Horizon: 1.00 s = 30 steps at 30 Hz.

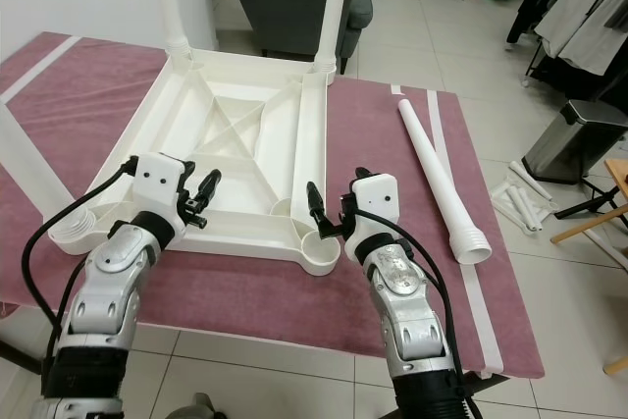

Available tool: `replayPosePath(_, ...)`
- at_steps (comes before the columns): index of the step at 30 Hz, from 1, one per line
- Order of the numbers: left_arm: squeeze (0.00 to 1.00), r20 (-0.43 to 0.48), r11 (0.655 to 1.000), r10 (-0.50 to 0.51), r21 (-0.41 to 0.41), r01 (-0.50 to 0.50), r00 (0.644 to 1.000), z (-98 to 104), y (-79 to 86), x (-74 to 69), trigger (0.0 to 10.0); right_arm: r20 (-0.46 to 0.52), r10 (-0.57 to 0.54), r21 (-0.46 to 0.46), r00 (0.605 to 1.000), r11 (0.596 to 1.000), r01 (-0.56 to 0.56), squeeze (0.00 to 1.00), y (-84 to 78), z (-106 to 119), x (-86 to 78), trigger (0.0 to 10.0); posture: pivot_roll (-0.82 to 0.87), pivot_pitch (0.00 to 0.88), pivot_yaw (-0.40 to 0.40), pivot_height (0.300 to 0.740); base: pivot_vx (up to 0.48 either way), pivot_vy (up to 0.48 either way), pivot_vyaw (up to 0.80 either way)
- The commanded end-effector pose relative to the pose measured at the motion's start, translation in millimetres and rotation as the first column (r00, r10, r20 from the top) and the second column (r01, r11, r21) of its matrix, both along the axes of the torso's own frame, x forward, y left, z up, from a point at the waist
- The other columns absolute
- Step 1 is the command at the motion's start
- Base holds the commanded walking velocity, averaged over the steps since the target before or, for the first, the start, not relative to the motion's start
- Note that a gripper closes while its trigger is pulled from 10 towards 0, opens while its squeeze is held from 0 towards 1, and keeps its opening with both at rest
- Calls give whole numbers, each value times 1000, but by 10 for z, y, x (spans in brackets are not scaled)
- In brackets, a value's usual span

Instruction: Building children table

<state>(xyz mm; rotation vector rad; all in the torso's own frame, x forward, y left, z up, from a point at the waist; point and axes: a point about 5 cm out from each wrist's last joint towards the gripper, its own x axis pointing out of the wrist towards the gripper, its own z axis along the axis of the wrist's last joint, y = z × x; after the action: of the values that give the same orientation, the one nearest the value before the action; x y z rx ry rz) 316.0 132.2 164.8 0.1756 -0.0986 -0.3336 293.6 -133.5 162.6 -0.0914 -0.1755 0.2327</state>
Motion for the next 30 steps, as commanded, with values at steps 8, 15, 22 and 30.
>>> replayPosePath(8,0,27,949,306,-88,-302,952,91,95,221,10000,38,-53,3,998,999,53,0,-81,59,78,10000,102,0,-51,740,0,-199,0)
replayPosePath(15,0,25,952,299,-83,-296,954,83,84,222,10000,41,-54,-1,998,999,54,0,-90,60,78,10000,102,0,-49,740,0,-480,0)
replayPosePath(22,0,-11,952,294,-85,-294,956,18,82,223,10000,45,-61,-6,997,998,62,0,-106,41,71,10000,105,0,-47,740,0,-424,0)
replayPosePath(30,0,-45,938,334,-87,-337,941,-20,183,276,10000,50,-65,-12,997,998,66,0,-110,36,74,10000,104,0,-43,740,0,280,0)
